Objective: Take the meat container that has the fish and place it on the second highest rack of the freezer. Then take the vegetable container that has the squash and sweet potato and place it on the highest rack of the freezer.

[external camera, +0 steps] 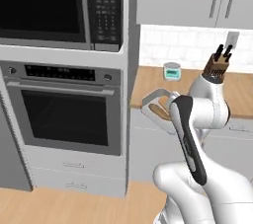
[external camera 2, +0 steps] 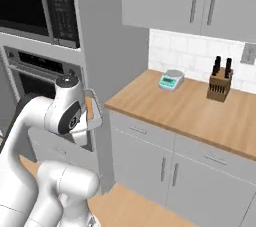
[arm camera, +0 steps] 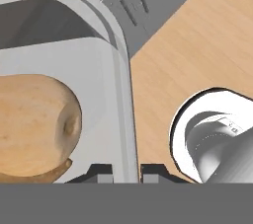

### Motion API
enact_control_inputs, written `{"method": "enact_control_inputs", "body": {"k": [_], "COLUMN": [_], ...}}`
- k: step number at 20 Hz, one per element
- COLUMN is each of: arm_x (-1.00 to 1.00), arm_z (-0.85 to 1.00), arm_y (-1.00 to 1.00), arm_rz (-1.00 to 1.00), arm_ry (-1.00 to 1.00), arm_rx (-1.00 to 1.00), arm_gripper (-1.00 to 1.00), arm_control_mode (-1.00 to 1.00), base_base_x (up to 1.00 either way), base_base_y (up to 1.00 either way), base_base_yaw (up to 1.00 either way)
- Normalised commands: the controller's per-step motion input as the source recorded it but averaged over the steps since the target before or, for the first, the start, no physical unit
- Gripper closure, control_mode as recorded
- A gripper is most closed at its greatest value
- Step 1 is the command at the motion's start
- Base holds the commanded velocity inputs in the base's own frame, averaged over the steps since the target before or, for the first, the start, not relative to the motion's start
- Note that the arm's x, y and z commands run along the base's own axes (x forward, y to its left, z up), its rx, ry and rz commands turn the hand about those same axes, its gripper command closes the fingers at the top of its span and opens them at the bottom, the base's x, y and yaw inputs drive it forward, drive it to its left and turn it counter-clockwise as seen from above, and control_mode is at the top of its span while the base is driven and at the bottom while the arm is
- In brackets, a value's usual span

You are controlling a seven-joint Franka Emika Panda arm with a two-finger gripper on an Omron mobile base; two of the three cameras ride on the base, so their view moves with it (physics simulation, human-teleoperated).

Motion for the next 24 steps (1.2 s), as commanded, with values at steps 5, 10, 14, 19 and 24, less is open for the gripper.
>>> {"method": "enact_control_inputs", "body": {"k": [5,10,14,19,24], "arm_x": [0.0,0.0,0.0,0.0,0.0], "arm_z": [0.0,0.0,0.0,0.0,0.0], "arm_y": [0.0,0.0,0.0,0.0,0.0], "arm_rz": [0.0,0.0,0.0,0.0,0.0], "arm_ry": [0.0,0.0,0.0,0.0,0.0], "arm_rx": [0.0,0.0,0.0,0.0,0.0], "arm_gripper": [1.0,1.0,1.0,1.0,1.0], "arm_control_mode": [1.0,1.0,1.0,1.0,1.0], "base_base_x": [-0.15,0.01,0.28,0.6,0.72], "base_base_y": [1.0,1.0,1.0,1.0,1.0], "base_base_yaw": [0.39,0.29,0.16,0.02,0.0]}}
